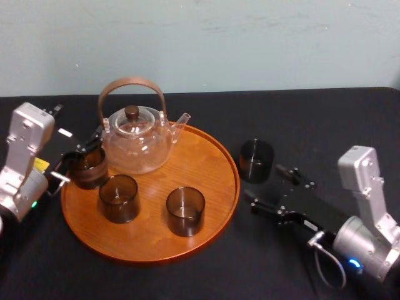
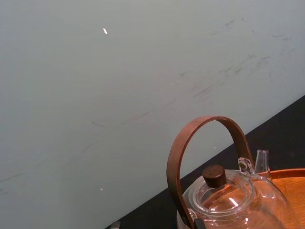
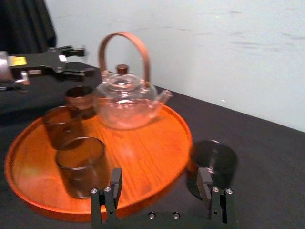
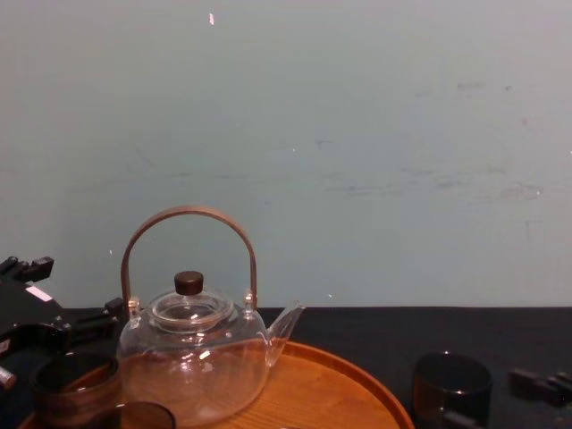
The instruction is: Pick up the glass from the table and place it on the tray.
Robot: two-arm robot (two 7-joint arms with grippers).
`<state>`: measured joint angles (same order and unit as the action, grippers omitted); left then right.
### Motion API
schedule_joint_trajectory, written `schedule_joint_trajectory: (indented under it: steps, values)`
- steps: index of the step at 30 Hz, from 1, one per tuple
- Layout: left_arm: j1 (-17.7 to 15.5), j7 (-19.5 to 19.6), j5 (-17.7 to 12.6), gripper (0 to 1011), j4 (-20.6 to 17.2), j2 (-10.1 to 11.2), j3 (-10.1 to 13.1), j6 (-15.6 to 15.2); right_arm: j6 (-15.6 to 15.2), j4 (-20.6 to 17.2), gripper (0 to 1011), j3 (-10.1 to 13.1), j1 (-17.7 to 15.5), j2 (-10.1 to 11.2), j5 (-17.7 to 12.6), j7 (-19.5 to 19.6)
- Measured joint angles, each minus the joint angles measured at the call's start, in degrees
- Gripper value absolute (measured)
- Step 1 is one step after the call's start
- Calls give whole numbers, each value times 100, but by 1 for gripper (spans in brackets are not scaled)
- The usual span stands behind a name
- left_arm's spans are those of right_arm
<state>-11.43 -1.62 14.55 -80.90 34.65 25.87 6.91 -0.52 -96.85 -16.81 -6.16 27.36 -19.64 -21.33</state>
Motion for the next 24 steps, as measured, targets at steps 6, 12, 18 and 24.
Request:
schedule_joint_trajectory:
  steps: [6, 12, 18, 24]
  values:
    - [0, 0, 0, 1001, 0, 0, 0, 0, 67, 84, 1002, 286, -129, 24, -117, 76]
    - [0, 0, 0, 1001, 0, 0, 0, 0, 32, 305, 1002, 362, 4, -40, -126, 99]
    - [0, 0, 0, 1001, 0, 0, 0, 0, -44, 595, 1002, 345, 264, -138, -79, 110]
    - [0, 0, 0, 1001, 0, 0, 0, 0, -108, 965, 1002, 250, 612, -275, 19, 103]
